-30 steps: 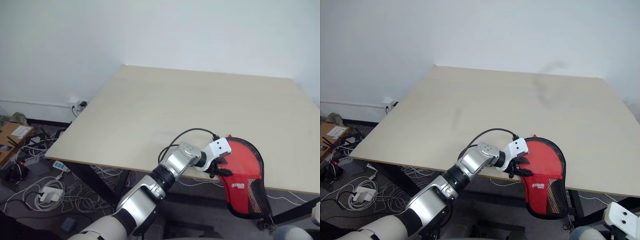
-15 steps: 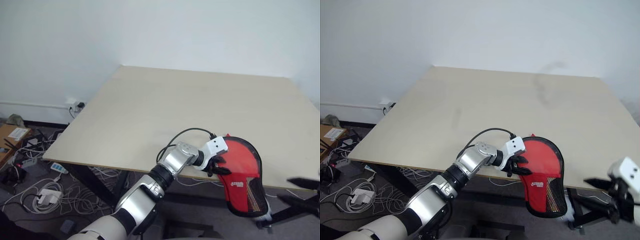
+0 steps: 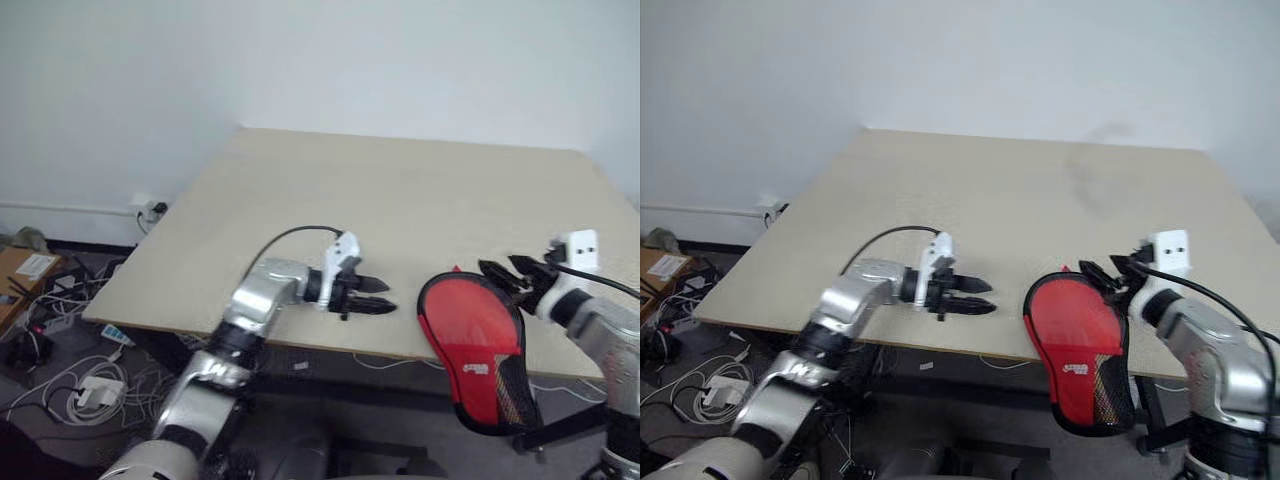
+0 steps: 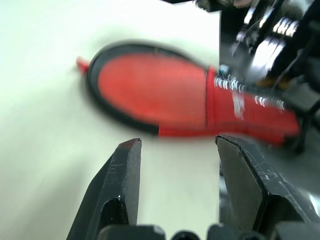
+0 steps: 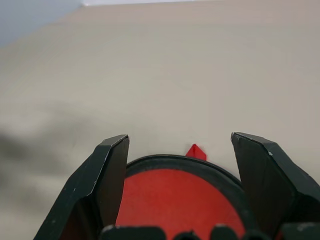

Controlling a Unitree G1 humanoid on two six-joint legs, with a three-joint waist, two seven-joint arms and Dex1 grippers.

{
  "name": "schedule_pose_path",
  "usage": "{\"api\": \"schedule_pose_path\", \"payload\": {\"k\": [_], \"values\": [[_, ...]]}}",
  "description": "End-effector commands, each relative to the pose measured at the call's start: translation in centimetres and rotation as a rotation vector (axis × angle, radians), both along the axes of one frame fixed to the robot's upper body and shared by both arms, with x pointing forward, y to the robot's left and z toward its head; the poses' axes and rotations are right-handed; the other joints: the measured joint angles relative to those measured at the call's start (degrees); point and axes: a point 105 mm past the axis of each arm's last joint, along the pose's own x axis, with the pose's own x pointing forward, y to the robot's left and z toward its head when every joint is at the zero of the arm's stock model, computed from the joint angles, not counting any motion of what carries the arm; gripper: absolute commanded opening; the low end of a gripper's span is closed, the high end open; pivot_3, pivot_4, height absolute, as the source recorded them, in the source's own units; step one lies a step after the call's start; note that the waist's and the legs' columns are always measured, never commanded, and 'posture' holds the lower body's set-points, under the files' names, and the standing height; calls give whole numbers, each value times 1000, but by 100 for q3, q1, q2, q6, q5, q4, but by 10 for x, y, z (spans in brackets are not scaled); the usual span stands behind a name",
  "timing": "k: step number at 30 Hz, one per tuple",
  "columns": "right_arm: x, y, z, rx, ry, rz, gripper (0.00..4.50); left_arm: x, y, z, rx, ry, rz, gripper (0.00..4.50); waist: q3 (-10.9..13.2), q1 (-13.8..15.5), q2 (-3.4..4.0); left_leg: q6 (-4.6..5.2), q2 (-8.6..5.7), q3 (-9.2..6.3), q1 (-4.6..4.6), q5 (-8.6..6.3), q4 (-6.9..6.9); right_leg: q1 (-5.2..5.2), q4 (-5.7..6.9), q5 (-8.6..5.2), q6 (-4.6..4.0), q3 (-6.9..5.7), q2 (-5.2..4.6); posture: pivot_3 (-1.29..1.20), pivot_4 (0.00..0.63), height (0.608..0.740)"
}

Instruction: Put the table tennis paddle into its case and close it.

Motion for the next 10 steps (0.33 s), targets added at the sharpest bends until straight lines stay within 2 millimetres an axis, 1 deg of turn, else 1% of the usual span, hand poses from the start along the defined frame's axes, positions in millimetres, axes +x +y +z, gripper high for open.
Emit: {"api": "schedule_pose_path", "payload": {"k": [1,3,5,7,10], "values": [[13,9,18,3,-85,-1,3518,-11,24,11,-3,-4,16,2471,3,-64,5,-1,1,0,0,1,0,-1,2,0,0,2,2,0,0,715],[19,10,17,6,-87,-8,3518,-15,41,0,46,15,71,2471,4,-76,6,-2,2,-1,3,4,-1,0,4,0,0,2,7,0,0,715],[21,10,14,6,-78,-10,3518,-18,51,-9,76,25,115,2471,4,-71,7,-2,2,-1,6,4,-2,1,4,0,0,3,10,0,0,715],[23,8,12,-5,-75,-19,3518,-22,56,-17,88,41,158,2471,5,-67,6,-2,2,-3,7,4,-3,0,6,0,0,3,10,0,0,715],[27,4,14,1,-71,-27,3518,-27,56,-19,66,64,196,2471,5,-68,5,-2,1,-1,6,4,-3,-1,9,0,0,9,10,0,0,715]]}}
